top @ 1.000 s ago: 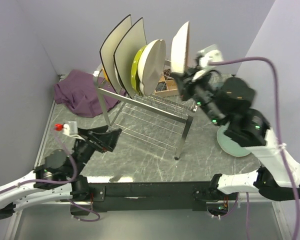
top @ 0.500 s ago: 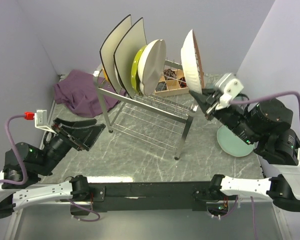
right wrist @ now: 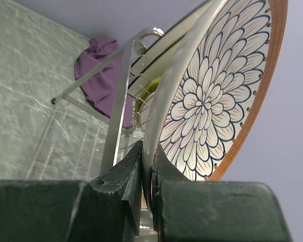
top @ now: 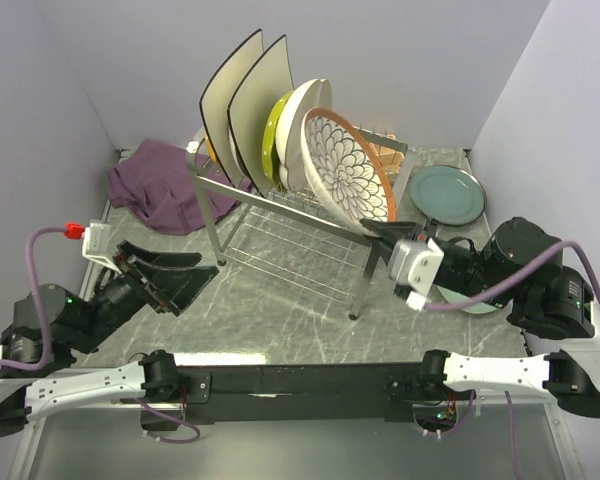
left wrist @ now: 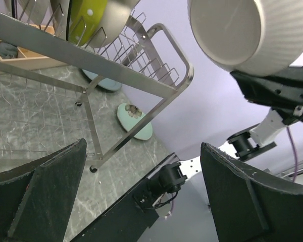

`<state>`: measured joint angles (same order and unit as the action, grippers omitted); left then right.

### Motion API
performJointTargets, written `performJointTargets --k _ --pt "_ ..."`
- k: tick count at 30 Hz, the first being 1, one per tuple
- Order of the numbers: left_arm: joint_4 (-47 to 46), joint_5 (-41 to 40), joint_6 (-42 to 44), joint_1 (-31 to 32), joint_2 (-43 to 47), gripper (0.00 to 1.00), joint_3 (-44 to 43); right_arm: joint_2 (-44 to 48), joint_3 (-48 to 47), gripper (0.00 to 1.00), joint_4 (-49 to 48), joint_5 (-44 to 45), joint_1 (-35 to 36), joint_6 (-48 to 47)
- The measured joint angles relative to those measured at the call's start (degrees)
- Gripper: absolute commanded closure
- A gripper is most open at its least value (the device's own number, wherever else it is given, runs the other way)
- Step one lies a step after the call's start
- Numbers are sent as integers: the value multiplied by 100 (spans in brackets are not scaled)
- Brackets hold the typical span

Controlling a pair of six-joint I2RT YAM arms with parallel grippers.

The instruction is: Unload the plates from the dish rack

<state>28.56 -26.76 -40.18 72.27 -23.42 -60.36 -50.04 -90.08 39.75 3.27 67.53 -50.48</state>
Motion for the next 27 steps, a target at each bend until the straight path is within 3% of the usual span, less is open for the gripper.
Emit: performJointTargets --k 6,15,27 --pt "76 0 -151 0 273 0 -125 120 302 100 -9 146 555 -1198" --pt "160 201 -323 0 118 0 -699 -146 603 100 57 1091 1759 -2728" --pt "42 544 -398 0 -695 3 -1405 -737 490 100 678 1939 2122 -3167"
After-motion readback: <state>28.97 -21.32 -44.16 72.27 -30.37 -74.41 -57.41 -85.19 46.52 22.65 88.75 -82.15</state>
